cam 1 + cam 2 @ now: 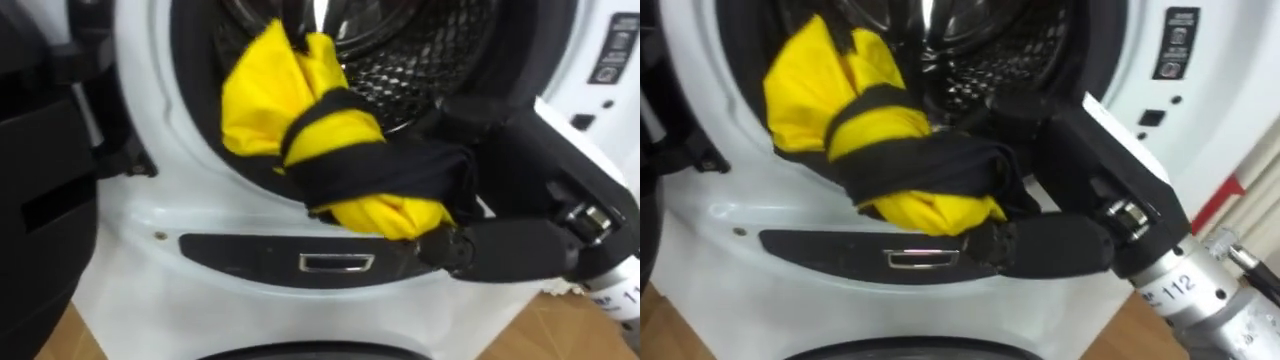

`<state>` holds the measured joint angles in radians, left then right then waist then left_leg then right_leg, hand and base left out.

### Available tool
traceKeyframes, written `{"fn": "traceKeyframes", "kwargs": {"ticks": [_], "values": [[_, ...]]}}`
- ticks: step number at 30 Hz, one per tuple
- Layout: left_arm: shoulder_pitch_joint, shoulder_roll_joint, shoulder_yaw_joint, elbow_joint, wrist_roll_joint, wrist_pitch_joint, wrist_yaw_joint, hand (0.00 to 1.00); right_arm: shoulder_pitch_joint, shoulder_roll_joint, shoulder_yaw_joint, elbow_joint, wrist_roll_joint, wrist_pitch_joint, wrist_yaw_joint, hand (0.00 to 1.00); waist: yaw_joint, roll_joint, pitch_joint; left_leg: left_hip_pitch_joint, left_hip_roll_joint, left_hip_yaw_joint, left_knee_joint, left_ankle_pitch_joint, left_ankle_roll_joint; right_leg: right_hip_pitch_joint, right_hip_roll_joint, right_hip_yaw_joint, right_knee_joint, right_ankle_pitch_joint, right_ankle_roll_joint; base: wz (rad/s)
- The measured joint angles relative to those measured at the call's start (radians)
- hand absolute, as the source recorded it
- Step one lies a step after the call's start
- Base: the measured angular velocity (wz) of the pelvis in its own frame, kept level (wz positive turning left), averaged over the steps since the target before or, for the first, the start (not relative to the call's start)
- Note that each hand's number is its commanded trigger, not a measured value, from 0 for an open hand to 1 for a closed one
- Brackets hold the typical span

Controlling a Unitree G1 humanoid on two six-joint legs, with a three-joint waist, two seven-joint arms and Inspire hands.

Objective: Pick clothes from washing machine

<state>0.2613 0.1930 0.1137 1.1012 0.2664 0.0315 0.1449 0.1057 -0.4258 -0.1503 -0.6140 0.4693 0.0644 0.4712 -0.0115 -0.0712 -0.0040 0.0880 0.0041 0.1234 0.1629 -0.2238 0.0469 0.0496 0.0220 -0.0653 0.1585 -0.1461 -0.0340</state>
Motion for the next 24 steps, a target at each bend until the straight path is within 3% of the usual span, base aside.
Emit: {"fn": "traceKeyframes", "kwargs": {"ticks": [2,7,14,19,24], "values": [[-0.003,0.000,-0.003,0.004,0.000,-0.003,0.000,0.00,0.001,0.000,-0.009,0.000,0.000,0.000,0.021,1.00,-0.025,0.007,0.0040,0.012,0.005,0.021,-0.004,-0.003,-0.003,-0.003,0.006,0.024,0.013,0.000,0.000,-0.29],[-0.017,0.011,-0.014,0.011,0.000,-0.017,-0.001,0.00,0.004,0.000,-0.048,0.000,0.000,0.000,0.036,1.00,-0.059,0.002,0.0015,0.013,0.016,0.071,-0.001,-0.007,-0.009,-0.029,0.020,0.067,0.030,0.004,-0.007,-0.32],[-0.049,0.020,-0.040,0.023,0.003,-0.029,-0.001,0.00,0.025,-0.001,-0.050,0.000,0.000,-0.001,0.058,1.00,-0.070,0.001,0.0014,0.032,0.033,0.141,0.003,-0.023,-0.018,-0.034,0.047,0.141,0.031,0.015,-0.015,-0.33],[-0.069,0.024,-0.039,0.023,0.006,-0.027,-0.005,0.00,0.039,-0.002,-0.097,0.000,-0.001,0.000,0.073,1.00,-0.103,0.001,0.0011,0.033,0.037,0.156,0.003,-0.027,-0.019,-0.039,0.052,0.153,0.032,0.016,-0.015,-0.11],[-0.075,0.027,-0.040,0.023,0.006,-0.026,-0.010,0.00,0.039,-0.002,-0.138,0.000,-0.001,0.000,0.078,1.00,-0.119,-0.001,0.0005,0.041,0.041,0.200,0.001,-0.027,-0.021,-0.059,0.061,0.190,0.048,0.016,-0.016,-0.24]]}}
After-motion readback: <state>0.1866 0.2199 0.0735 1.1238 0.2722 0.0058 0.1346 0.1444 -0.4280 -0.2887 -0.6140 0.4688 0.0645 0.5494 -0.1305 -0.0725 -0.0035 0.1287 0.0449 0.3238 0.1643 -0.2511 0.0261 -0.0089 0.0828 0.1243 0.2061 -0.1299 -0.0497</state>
